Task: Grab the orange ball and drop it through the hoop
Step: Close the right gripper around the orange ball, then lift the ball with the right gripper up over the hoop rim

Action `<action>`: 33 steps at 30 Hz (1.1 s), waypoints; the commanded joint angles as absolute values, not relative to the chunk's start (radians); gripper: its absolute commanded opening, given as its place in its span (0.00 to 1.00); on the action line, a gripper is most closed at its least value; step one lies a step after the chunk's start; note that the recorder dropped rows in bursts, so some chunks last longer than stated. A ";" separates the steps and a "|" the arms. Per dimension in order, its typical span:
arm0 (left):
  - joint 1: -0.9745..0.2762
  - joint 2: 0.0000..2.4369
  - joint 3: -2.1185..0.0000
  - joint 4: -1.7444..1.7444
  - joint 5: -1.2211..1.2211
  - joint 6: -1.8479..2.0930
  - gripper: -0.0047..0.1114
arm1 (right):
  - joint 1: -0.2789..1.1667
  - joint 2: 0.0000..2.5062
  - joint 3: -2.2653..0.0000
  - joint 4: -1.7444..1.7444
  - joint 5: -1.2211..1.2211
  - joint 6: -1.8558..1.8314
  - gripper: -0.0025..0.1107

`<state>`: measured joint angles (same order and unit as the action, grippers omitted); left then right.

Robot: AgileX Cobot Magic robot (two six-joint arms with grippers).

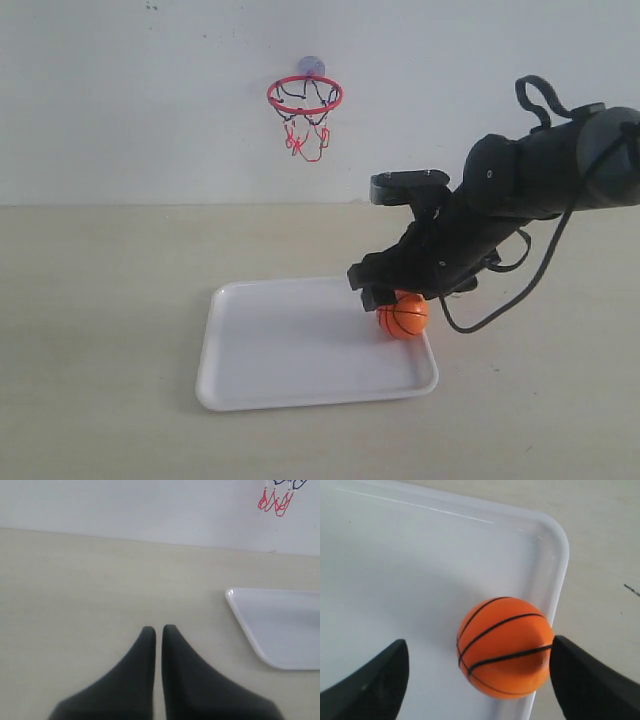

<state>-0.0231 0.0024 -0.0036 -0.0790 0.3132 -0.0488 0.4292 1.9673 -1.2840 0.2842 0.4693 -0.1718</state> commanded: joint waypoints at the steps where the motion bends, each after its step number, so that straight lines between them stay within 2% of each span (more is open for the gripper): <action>1: -0.021 0.000 0.000 -0.078 0.306 -0.044 0.08 | 0.428 1.996 -1.291 0.275 0.457 -0.169 0.67; 5: -0.021 0.000 0.000 -0.078 0.306 -0.044 0.08 | 0.428 2.041 -1.291 0.279 0.459 -0.162 0.67; 7: -0.021 0.000 0.000 -0.078 0.306 -0.044 0.08 | 0.428 2.041 -1.291 0.279 0.459 -0.162 0.61; 9: -0.021 0.000 0.000 -0.078 0.306 -0.044 0.08 | 0.428 2.041 -1.291 0.279 0.459 -0.162 0.40; 10: -0.021 0.000 0.000 -0.078 0.306 -0.044 0.08 | 0.428 2.041 -1.291 0.279 0.461 -0.162 0.24; 12: -0.021 0.000 0.000 -0.078 0.306 -0.044 0.08 | 0.428 2.032 -1.291 0.279 0.471 -0.165 0.03; 19: -0.021 0.000 0.000 -0.078 0.306 -0.044 0.08 | 0.428 1.913 -1.330 0.279 0.506 -0.159 0.02; 24: -0.021 0.000 0.000 -0.078 0.306 -0.044 0.08 | 0.428 1.800 -1.365 0.279 0.423 -0.200 0.02; 33: -0.021 0.000 0.000 -0.078 0.306 -0.044 0.08 | 0.428 1.891 -1.665 0.283 0.358 -0.201 0.02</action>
